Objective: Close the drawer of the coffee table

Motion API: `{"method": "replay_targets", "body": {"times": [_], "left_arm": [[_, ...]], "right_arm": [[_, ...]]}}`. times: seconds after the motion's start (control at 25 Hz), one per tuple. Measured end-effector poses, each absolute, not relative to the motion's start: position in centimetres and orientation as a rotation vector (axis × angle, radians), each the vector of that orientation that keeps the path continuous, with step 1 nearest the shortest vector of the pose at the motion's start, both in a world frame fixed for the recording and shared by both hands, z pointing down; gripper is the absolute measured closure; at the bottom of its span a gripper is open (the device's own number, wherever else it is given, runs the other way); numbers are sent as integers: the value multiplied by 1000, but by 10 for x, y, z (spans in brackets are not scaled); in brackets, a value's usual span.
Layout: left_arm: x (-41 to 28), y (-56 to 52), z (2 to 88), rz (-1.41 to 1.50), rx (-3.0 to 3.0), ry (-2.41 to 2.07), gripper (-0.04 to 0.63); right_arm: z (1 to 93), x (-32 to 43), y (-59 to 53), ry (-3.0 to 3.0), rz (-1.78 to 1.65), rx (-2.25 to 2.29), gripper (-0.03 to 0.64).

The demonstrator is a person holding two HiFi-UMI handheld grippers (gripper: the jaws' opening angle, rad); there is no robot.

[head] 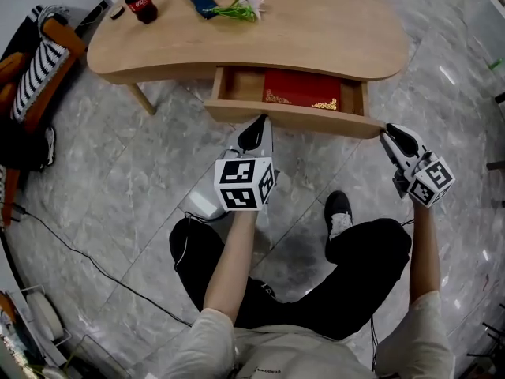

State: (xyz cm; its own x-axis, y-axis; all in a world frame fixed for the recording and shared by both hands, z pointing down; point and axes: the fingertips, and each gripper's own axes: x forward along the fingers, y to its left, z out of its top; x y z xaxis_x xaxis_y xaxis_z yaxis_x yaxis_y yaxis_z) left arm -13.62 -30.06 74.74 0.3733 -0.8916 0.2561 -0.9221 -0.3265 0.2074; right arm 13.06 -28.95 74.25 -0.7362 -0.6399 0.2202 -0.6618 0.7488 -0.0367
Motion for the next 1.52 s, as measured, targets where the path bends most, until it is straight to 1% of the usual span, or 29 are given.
{"method": "replay_targets", "body": {"times": [0.84,1.52], "left_arm": [[-139,-352,746,150,2383,-1567,586],[-135,-378,747,146,2364,-1581,586]], "right_arm": [[742,130,-342,-2711,170,1295,525],[744,131,-367,-2656,150,1247,523]]}}
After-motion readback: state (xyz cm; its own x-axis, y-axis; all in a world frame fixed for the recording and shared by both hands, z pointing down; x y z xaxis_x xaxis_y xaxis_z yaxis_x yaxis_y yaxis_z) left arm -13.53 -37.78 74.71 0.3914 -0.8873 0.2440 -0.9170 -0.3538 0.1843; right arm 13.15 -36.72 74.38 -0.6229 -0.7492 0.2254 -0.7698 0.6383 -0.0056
